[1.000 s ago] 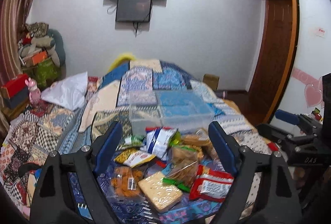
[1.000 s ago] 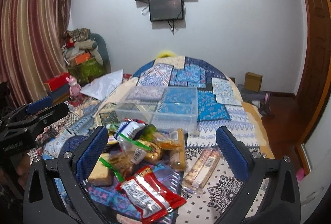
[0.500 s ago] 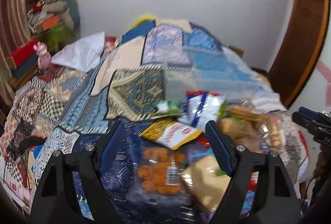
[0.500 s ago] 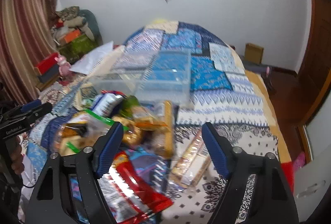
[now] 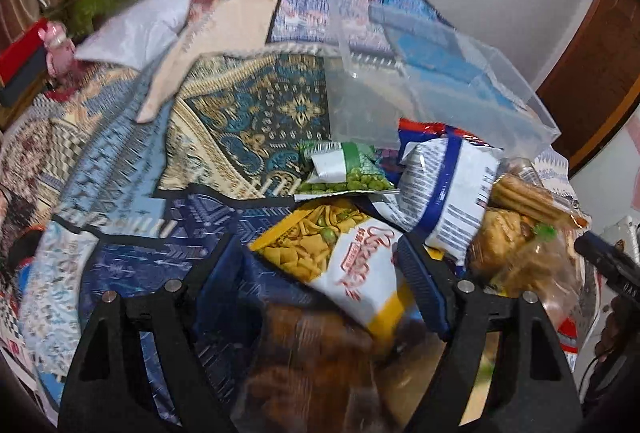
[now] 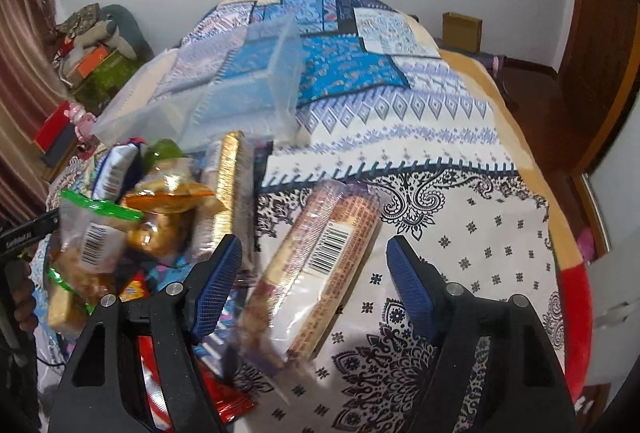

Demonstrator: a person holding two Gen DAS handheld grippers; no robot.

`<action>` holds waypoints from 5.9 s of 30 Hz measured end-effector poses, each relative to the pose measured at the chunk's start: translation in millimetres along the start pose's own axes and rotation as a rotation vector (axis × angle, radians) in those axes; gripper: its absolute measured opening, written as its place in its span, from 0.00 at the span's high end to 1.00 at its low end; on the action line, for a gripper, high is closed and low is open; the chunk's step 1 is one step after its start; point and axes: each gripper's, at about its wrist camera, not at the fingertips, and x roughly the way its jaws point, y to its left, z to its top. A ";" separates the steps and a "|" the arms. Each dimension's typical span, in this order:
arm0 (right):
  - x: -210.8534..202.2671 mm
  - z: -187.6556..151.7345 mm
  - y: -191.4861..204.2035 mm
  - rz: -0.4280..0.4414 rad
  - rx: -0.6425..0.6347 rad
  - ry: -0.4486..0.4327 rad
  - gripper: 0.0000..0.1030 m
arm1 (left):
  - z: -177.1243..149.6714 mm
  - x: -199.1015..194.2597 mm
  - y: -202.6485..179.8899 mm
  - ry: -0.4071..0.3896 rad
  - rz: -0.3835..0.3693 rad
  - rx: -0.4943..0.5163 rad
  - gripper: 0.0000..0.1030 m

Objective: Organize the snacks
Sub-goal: 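Grasp the yellow chip bag with the left tool while the right tool grasps the wafer pack, then lower the chip bag into the clear box with left tool while right drops wafer pack, then grasp the orange cookie bag with the left tool while the right tool grasps the red snack bag, then place the cookie bag into the box with left tool while right drops red bag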

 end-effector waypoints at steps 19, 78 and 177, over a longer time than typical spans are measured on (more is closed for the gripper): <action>22.1 -0.9 -2.2 -0.024 -0.044 0.001 0.49 | -2.4 8.8 -5.1 0.024 -0.050 0.009 0.59; 63.0 143.0 82.1 0.058 -0.236 -0.184 0.58 | 134.6 23.1 -64.4 -0.164 -0.019 0.173 0.79; -63.6 23.8 54.0 0.200 -0.140 -0.168 0.31 | -7.0 -101.2 3.5 -0.221 0.002 0.048 0.47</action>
